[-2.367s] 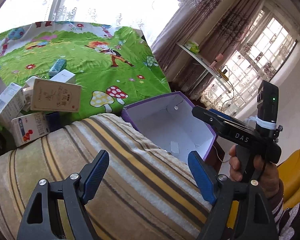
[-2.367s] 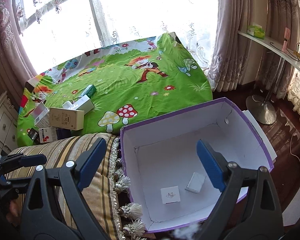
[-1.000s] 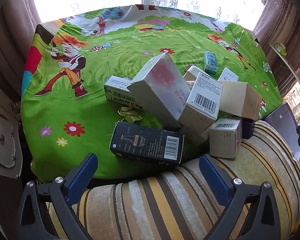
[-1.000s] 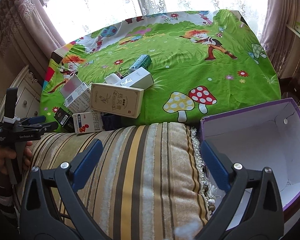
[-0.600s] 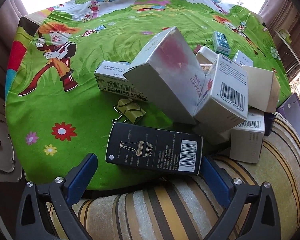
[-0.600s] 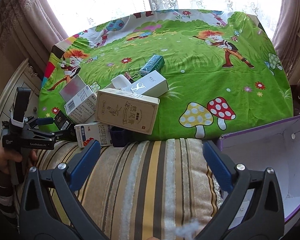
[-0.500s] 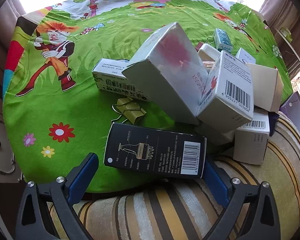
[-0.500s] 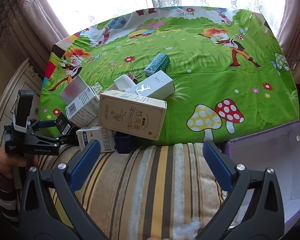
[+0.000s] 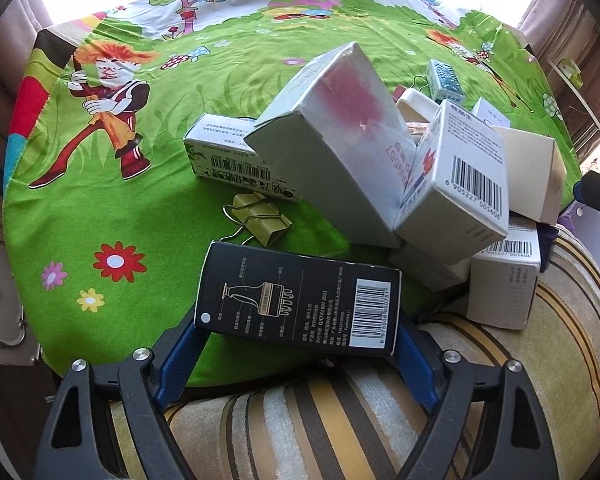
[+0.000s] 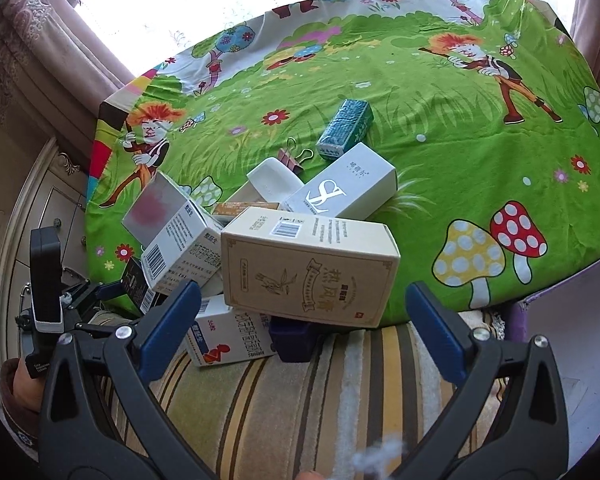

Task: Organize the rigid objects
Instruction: 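Grasp the black box with the left tool while the right tool grasps the cream box, then carry the cream box into the purple box with the right tool while the left tool carries the black box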

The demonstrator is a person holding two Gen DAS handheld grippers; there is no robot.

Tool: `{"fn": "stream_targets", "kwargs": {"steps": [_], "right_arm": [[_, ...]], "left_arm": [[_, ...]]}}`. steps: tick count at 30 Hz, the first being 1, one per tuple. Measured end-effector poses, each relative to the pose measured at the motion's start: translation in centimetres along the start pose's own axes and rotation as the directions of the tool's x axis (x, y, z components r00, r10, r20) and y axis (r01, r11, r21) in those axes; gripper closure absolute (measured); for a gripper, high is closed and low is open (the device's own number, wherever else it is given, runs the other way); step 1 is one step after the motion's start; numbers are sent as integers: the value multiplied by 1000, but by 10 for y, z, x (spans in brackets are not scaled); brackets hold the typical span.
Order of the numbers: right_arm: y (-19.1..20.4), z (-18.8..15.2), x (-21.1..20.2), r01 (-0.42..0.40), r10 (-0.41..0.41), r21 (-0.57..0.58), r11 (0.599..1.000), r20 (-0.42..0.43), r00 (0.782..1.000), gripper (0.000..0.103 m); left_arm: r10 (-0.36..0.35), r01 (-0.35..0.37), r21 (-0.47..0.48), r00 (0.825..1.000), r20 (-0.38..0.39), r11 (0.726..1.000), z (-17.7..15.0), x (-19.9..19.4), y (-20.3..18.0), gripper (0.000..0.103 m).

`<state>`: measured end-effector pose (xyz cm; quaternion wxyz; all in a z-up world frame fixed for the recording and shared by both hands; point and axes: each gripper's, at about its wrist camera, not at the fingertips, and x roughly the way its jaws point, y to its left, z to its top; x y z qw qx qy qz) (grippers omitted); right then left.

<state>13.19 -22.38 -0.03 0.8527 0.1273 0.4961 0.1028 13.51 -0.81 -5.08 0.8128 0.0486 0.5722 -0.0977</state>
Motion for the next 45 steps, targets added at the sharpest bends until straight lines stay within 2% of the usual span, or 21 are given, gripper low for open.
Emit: {"fn": "stream_targets", "kwargs": {"steps": [12, 16, 21, 29, 36, 45], "right_arm": [[4, 12, 21, 57, -57, 4, 998, -18, 998, 0], [1, 15, 31, 64, -63, 16, 998, -38, 997, 0], [0, 12, 33, 64, -63, 17, 998, -41, 997, 2], [-7, 7, 8, 39, -40, 22, 999, 34, 999, 2], [-22, -6, -25, 35, -38, 34, 999, 94, 995, 2], [-60, -35, -73, 79, -82, 24, 997, 143, 986, 2]], "left_arm": [[-5, 5, 6, 1000, 6, 1000, 1, -1, 0, 16], [-6, 6, -3, 999, 33, 1000, -2, -9, 1, 16], [-38, 46, -90, 995, 89, 995, -15, -32, 12, 16], [-63, 99, -214, 984, 167, 972, -45, -66, 21, 17], [-111, 152, -176, 968, 225, 973, -55, -87, -11, 17], [-224, 241, -45, 945, 238, 969, -56, -97, -82, 17]]}}
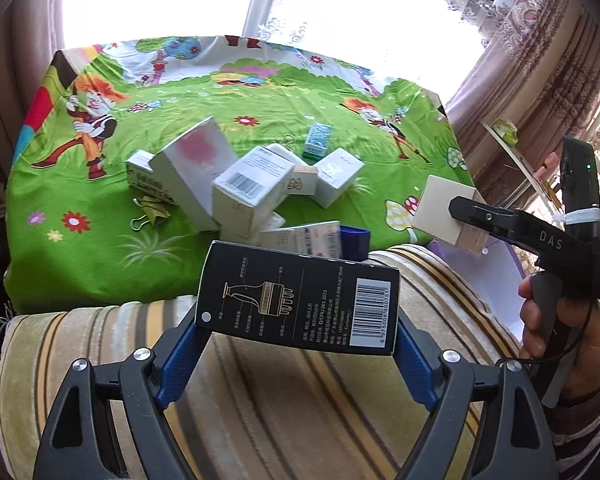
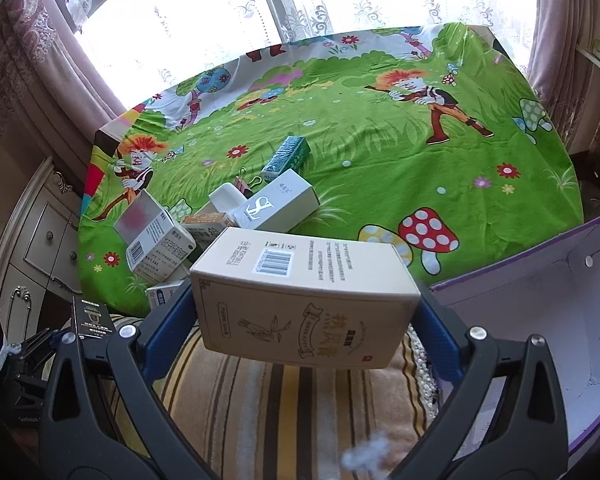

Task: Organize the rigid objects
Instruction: 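Carry the cream box into the purple box with the right tool while the left tool carries the black box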

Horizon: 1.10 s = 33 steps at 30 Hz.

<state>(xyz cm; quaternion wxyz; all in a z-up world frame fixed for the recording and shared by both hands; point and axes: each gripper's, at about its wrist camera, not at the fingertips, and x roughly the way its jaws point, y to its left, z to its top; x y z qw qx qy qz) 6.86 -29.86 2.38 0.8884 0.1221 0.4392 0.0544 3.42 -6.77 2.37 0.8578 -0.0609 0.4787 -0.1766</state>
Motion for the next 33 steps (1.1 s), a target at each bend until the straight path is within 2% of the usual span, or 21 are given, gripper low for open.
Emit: {"fn": "stream_targets", "kwargs": {"steps": [6, 12, 17, 24, 33], "right_arm": [[-42, -16, -28, 54, -55, 37, 998, 22, 998, 2], [-85, -29, -52, 125, -130, 88, 988, 45, 991, 2], [-114, -38, -65, 208, -214, 110, 972, 51, 975, 2], [-139, -47, -78, 321, -328, 109, 941, 55, 943, 2], [-162, -50, -92, 369, -382, 157, 916, 61, 922, 2]], "left_arm": [[-51, 53, 97, 998, -20, 994, 0, 10, -49, 17], [-95, 107, 204, 993, -67, 973, -4, 26, -100, 17], [-128, 147, 279, 988, -86, 949, -3, 37, -141, 17], [-147, 185, 357, 980, -132, 916, 0, 57, -189, 17], [-170, 231, 406, 969, -182, 884, 5, 79, -230, 15]]}}
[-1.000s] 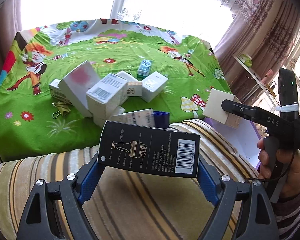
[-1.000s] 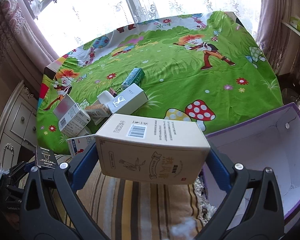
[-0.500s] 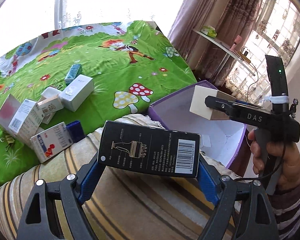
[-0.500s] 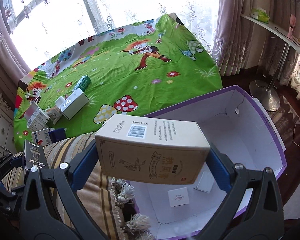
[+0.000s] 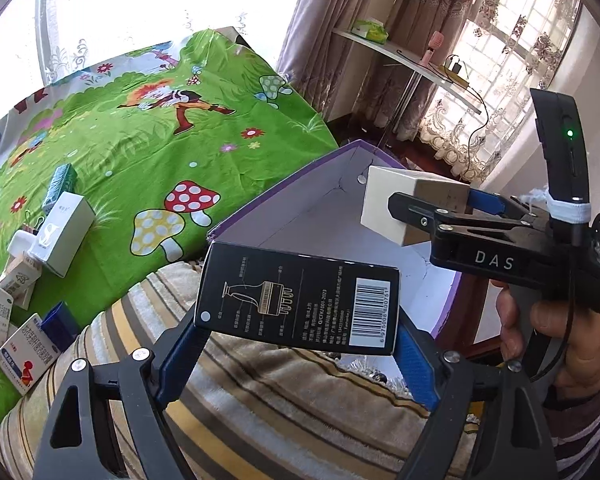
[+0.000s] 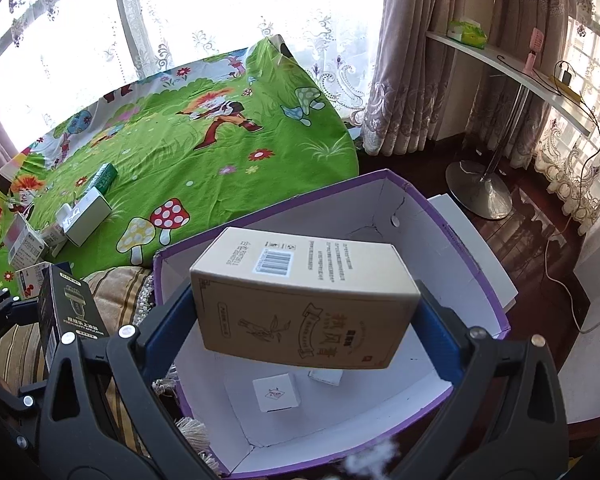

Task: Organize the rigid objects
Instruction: 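Carry the cream box into the purple box with the right tool while the left tool carries the black box, then open both tools over the purple box and return to the pile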

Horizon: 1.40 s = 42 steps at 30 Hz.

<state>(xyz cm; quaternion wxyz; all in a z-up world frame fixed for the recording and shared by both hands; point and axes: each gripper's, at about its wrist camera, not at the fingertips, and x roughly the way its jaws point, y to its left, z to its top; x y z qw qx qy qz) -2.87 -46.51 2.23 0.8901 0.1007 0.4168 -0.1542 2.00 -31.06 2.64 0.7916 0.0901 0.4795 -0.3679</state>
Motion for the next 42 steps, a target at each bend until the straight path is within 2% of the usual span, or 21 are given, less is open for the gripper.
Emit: {"fn": "stream_targets", "kwargs": {"steps": [5, 9, 12, 16, 20, 23, 25, 31, 39, 42], "right_arm": [[-4, 0, -2, 33, -33, 9, 999, 8, 999, 2], [-4, 3, -5, 93, -93, 3, 996, 29, 995, 2], [-5, 6, -6, 114, -114, 11, 993, 31, 993, 2], [-3, 8, -10, 112, -114, 26, 993, 57, 992, 2], [4, 10, -19, 118, -118, 10, 993, 114, 986, 2], [8, 11, -21, 83, -83, 10, 997, 118, 989, 2], [10, 10, -21, 40, -40, 6, 999, 111, 993, 2], [27, 8, -22, -29, 32, -35, 999, 87, 996, 2], [61, 4, -22, -142, 147, -102, 985, 44, 988, 2], [72, 4, -21, -176, 179, -108, 978, 24, 983, 2]], "left_arm": [[-23, 23, 4, 1000, -3, 1000, 10, 9, -5, 14], [-38, 39, -30, 999, 12, 999, 14, 8, 0, 7], [-65, 68, -68, 997, 40, 995, 14, 0, 7, 7], [2, 5, -71, 995, 102, 997, 11, -14, 12, 7], [7, 1, -73, 995, 104, 997, 4, -23, 21, 7], [9, -2, -76, 995, 95, 997, -5, -28, 28, 7], [-27, 37, -100, 995, 94, 994, -11, -33, 35, 7], [-21, 42, -139, 988, 153, 989, -28, -57, 52, 7], [29, 24, -249, 978, 207, 968, -55, -93, 102, 11], [70, -1, -295, 972, 225, 955, -69, -109, 129, 12]]}}
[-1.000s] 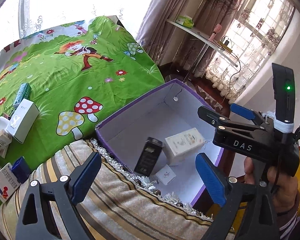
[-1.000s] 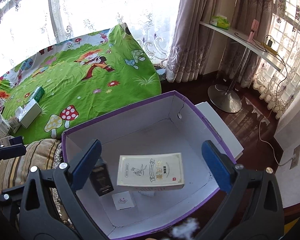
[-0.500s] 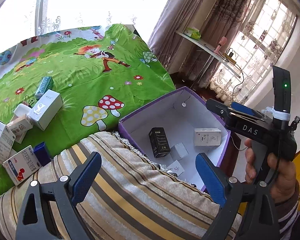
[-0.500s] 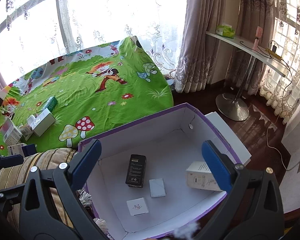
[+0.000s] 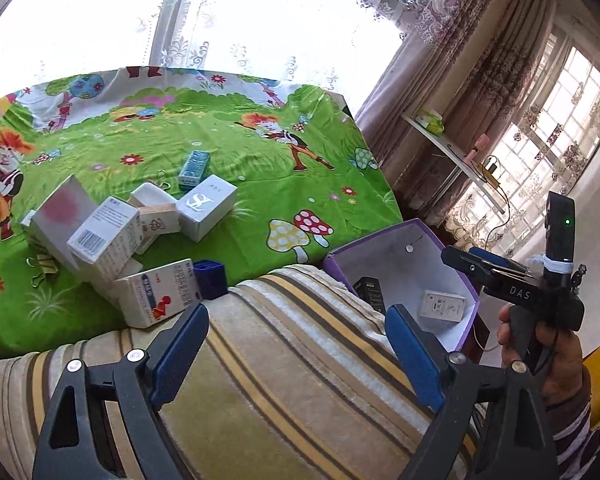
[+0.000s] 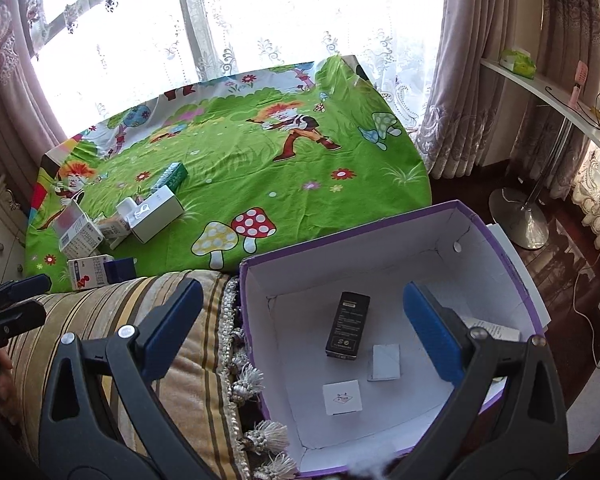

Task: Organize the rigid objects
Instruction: 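Open both tools over the purple box and return to the pile, then grasp the white barcode box with the left tool while the right tool grasps the blue cap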

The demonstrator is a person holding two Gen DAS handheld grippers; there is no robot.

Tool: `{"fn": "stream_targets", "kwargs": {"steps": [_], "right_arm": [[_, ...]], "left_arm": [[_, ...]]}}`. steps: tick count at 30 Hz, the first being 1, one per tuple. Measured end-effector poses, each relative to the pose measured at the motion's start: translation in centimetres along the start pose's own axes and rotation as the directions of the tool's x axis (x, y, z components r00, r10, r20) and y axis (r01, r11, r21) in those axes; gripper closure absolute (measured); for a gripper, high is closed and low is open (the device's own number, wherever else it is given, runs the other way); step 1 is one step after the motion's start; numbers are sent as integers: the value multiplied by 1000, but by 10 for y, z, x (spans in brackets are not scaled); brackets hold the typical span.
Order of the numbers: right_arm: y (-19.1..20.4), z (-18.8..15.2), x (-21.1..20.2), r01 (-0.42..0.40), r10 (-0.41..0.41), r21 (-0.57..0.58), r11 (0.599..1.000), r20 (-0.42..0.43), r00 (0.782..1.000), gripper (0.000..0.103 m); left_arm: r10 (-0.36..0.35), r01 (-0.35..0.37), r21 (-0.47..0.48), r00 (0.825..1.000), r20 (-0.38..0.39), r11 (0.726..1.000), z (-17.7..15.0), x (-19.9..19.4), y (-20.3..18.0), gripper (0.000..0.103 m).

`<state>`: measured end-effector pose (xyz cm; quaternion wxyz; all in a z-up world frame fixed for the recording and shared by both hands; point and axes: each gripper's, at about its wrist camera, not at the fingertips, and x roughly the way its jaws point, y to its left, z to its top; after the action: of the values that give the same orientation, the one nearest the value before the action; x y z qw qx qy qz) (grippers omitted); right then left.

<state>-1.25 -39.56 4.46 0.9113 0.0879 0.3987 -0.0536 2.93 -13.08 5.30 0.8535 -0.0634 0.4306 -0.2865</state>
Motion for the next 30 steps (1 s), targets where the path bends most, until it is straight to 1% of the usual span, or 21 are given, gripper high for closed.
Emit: {"fn": "stream_targets", "kwargs": {"steps": [2, 4, 6, 8, 11, 13, 15, 21, 26, 30], "right_arm": [[8, 0, 2, -12, 12, -7, 1000, -8, 1000, 2], [16, 1, 7, -22, 22, -18, 1000, -23, 999, 2], [26, 1, 12, -47, 46, -37, 998, -38, 998, 2], [39, 0, 16, -76, 73, -66, 995, -54, 996, 2], [59, -1, 22, -102, 93, -112, 989, -81, 992, 2], [71, -1, 26, -127, 114, -134, 983, -100, 988, 2], [83, -1, 30, -142, 125, -155, 978, -117, 985, 2], [116, 0, 45, -209, 172, -211, 955, -180, 968, 2], [139, 4, 58, -220, 168, -266, 938, -206, 964, 2], [154, 6, 69, -238, 173, -299, 924, -230, 958, 2]], "left_arm": [[38, -37, -12, 999, 10, 999, -1, -9, 20, 14], [85, -85, -21, 996, 13, 996, -1, -15, 38, 19], [118, -118, -30, 993, 11, 993, 2, -18, 55, 25], [148, -148, -33, 989, 13, 989, 7, -18, 70, 28], [190, -190, -31, 982, 5, 981, 16, -13, 87, 33], [206, -206, -18, 979, -5, 978, 22, -7, 92, 36], [222, -222, 7, 975, -17, 975, 29, 0, 95, 37], [288, -284, 75, 956, -62, 956, 46, 33, 103, 38], [320, -308, 118, 943, -95, 944, 48, 52, 106, 41], [331, -316, 131, 936, -116, 940, 48, 60, 109, 44]]}}
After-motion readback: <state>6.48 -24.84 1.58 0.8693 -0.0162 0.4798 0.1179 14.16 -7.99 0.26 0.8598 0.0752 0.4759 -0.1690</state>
